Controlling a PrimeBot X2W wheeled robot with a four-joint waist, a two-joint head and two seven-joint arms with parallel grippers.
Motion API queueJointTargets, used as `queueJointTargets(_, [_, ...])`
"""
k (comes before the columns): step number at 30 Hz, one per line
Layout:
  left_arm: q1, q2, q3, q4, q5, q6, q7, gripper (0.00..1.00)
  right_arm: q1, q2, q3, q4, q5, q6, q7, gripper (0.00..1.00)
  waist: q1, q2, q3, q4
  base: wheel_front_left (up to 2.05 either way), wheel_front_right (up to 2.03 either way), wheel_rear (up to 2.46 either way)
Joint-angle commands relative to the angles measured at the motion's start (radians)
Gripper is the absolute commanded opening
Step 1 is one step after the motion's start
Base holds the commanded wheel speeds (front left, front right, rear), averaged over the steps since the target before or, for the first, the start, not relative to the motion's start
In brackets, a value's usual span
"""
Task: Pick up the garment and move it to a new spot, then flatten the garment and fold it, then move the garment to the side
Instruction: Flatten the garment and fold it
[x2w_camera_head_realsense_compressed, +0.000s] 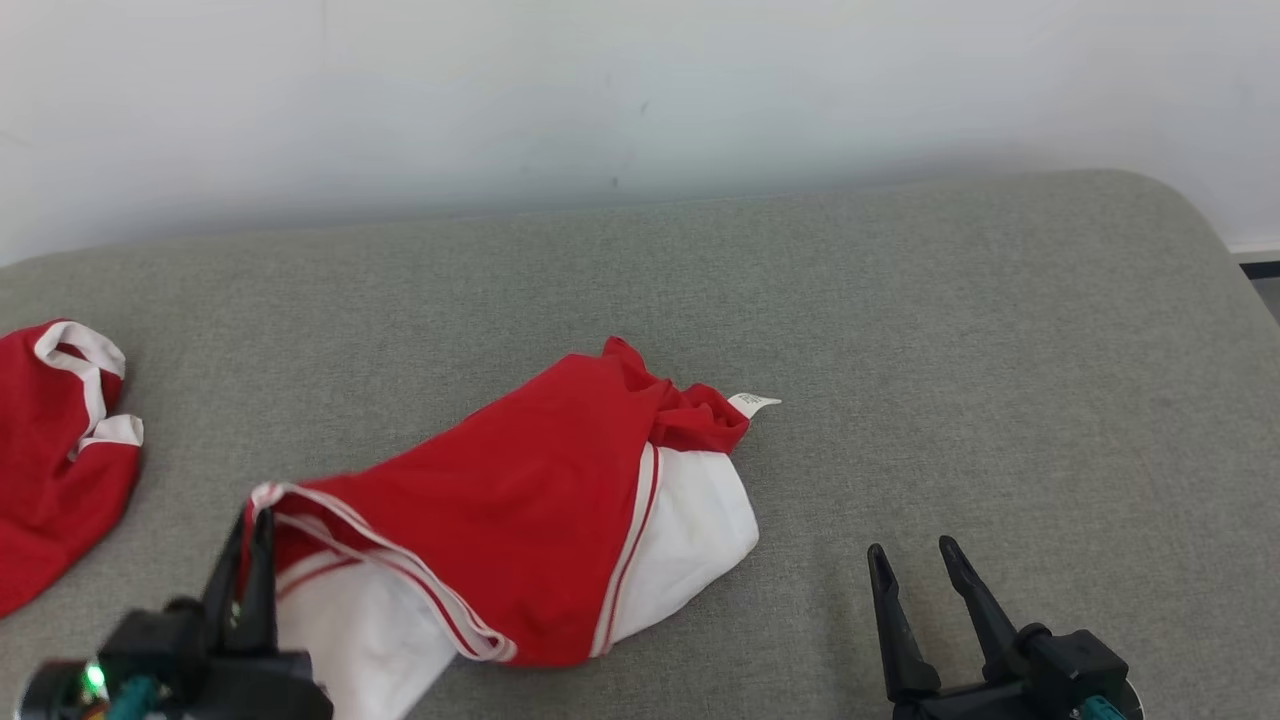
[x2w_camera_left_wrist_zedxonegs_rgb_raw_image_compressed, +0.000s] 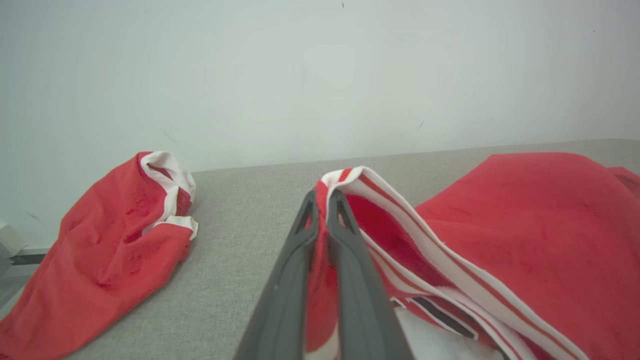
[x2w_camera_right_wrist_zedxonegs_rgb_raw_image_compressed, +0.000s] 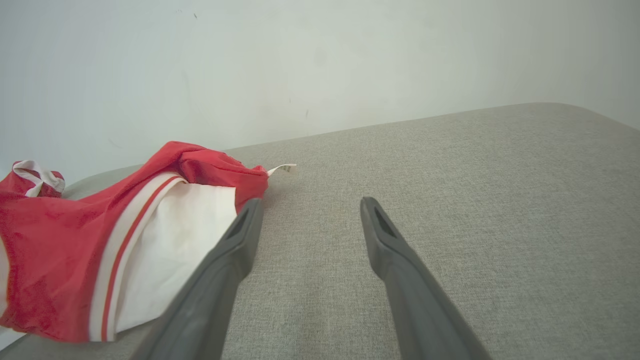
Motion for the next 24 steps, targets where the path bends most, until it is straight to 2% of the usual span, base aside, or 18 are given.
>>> queueJointTargets(1, [-0.048, 0.023, 0.007, -0.010, 0.015, -0.006, -0.003, 0.00, -0.007, 0.001, 0.000, -0.003, -0.007, -0.002, -0.001, 1.00, 0.0001, 0.0000, 0.002, -0.006, 0.00, 0.00, 0.00])
queueJointTargets(7, [-0.167, 0.097, -0.041, -0.009, 0.001, -0.005, -0.003, 0.00, -0.016, 0.001, 0.006, -0.002, -0.006, -0.002, -0.001, 1.00, 0.0001, 0.0000, 0.011, -0.041, 0.00, 0.00, 0.00])
queueJointTargets(12, [-0.220, 0.112, -0.086, -0.002, 0.005, -0.004, -0.003, 0.00, -0.021, 0.001, 0.002, -0.001, -0.003, -0.002, -0.001, 1.00, 0.0001, 0.0000, 0.015, -0.065, 0.00, 0.00, 0.00])
queueJointTargets(15, [-0.239, 0.118, -0.096, 0.053, -0.009, -0.004, -0.003, 0.00, -0.024, 0.001, 0.007, 0.000, -0.001, -0.002, -0.001, 1.00, 0.0001, 0.0000, 0.018, -0.078, 0.00, 0.00, 0.00])
queueJointTargets(16, [-0.249, 0.118, -0.095, 0.068, -0.012, -0.004, -0.003, 0.16, -0.025, 0.001, 0.007, 0.001, 0.000, -0.002, -0.001, 1.00, 0.0001, 0.0000, 0.020, -0.081, 0.00, 0.00, 0.00])
queueJointTargets(17, [-0.255, 0.118, -0.090, 0.087, -0.013, -0.004, -0.003, 0.61, -0.027, 0.001, 0.006, 0.001, 0.001, -0.002, -0.001, 1.00, 0.0001, 0.0000, 0.021, -0.083, 0.00, 0.00, 0.00])
queueJointTargets(18, [-0.255, 0.114, -0.084, 0.105, -0.016, -0.004, -0.003, 1.00, -0.028, 0.000, 0.005, 0.001, 0.002, -0.002, -0.001, 1.00, 0.0001, 0.0000, 0.022, -0.084, 0.00, 0.00, 0.00])
queueJointTargets(24, [-0.209, 0.086, -0.060, 0.129, -0.004, -0.004, -0.003, 1.00, -0.011, 0.001, -0.014, -0.002, 0.004, -0.002, -0.001, 1.00, 0.0001, 0.0000, 0.022, -0.059, 0.00, 0.00, 0.00])
